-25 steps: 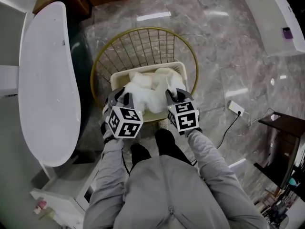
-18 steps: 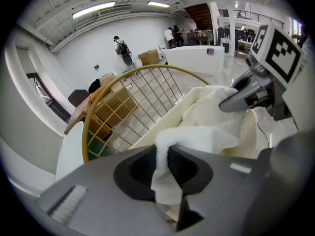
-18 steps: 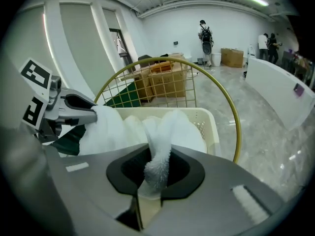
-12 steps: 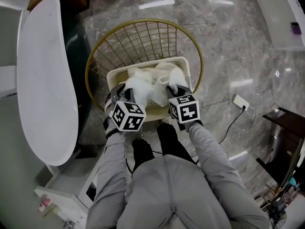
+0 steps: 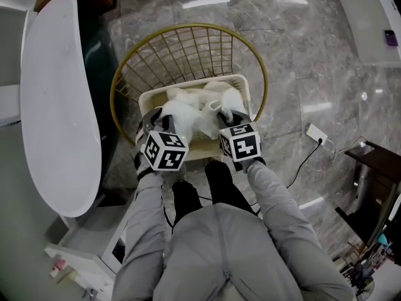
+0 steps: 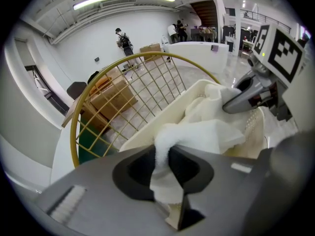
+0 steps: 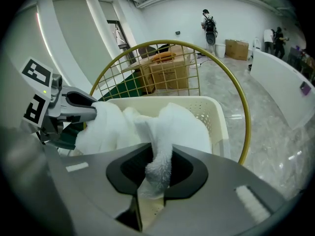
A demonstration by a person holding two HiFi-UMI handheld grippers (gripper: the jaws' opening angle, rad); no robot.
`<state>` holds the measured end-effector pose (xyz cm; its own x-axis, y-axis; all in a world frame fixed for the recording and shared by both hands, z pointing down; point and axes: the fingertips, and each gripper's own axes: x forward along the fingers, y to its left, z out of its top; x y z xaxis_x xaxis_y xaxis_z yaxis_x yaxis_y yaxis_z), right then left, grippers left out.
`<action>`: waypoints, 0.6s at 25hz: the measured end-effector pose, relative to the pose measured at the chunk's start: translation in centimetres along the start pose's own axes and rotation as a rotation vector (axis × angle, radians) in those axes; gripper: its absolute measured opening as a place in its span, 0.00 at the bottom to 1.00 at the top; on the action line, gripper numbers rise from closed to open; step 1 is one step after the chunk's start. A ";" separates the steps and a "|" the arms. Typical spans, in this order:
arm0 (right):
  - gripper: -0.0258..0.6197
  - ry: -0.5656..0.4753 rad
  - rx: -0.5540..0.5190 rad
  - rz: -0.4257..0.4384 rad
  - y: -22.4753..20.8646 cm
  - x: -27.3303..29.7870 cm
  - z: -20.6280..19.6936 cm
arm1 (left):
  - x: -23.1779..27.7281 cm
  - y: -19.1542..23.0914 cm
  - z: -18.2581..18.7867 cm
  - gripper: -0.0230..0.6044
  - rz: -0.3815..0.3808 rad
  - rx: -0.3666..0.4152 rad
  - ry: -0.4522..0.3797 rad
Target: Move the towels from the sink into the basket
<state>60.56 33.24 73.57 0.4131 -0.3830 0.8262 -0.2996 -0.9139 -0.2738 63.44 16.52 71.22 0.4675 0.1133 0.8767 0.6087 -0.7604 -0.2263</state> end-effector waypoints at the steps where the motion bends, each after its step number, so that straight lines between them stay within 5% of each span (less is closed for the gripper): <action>1: 0.12 0.000 -0.002 -0.003 0.0 -0.1 0.0 | -0.2 0.0 0.1 0.27 -0.005 -0.009 -0.008; 5: 0.16 -0.004 -0.007 -0.007 0.3 -1.0 0.1 | -1.1 0.5 0.4 0.39 -0.011 -0.042 -0.027; 15: 0.21 -0.094 -0.023 -0.015 0.2 -5.1 2.1 | -6.0 2.3 0.8 0.41 0.090 -0.100 -0.075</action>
<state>60.19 34.75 68.25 0.4963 -0.3809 0.7802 -0.3119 -0.9169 -0.2492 62.53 14.63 65.08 0.5659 0.0865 0.8199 0.4972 -0.8291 -0.2558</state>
